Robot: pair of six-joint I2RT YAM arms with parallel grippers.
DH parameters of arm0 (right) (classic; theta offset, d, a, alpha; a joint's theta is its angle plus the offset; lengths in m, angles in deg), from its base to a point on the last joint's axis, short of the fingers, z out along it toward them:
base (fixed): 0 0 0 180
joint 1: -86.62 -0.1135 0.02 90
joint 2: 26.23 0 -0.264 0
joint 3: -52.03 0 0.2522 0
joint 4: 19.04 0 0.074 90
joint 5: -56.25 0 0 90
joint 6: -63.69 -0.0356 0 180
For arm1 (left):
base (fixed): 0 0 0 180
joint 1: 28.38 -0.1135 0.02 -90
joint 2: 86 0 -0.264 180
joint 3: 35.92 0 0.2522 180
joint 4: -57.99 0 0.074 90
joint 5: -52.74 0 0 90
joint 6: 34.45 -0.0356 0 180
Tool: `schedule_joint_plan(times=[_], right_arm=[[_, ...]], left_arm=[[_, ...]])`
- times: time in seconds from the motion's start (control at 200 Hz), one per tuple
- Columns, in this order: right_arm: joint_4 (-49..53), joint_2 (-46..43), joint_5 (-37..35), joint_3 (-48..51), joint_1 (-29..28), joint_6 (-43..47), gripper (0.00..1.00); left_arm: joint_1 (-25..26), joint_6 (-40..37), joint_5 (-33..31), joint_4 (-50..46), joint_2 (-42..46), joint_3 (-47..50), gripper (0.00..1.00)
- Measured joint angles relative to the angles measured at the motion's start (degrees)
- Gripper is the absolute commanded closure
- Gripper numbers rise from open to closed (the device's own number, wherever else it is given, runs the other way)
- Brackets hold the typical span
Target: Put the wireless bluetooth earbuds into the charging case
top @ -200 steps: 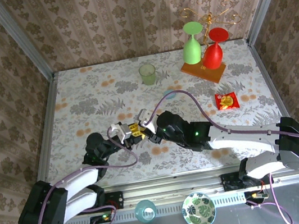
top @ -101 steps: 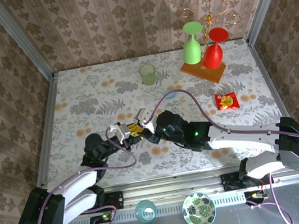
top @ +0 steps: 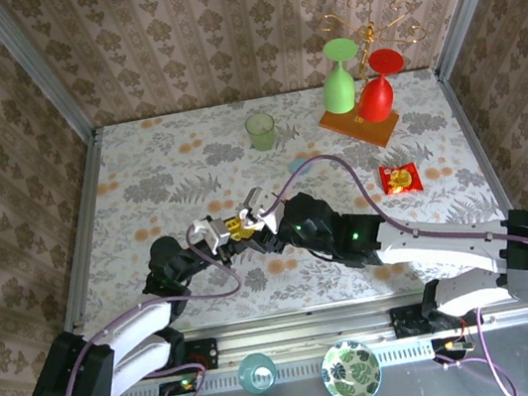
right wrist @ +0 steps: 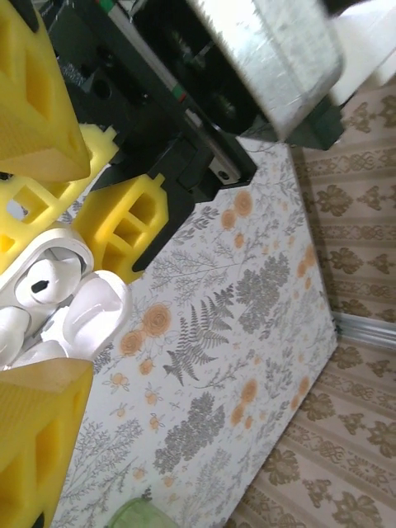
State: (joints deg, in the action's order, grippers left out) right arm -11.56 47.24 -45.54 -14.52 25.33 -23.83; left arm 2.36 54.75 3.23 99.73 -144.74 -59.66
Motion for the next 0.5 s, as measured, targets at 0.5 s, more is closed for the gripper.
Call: schedule_joint_plan(times=[0.5], right_arm=[[-0.7,-5.6,8.4,3.1,7.9,-10.3,0.31]], left_arm=[[0.0,0.0,0.6,0.0,0.0,0.0,1.00]])
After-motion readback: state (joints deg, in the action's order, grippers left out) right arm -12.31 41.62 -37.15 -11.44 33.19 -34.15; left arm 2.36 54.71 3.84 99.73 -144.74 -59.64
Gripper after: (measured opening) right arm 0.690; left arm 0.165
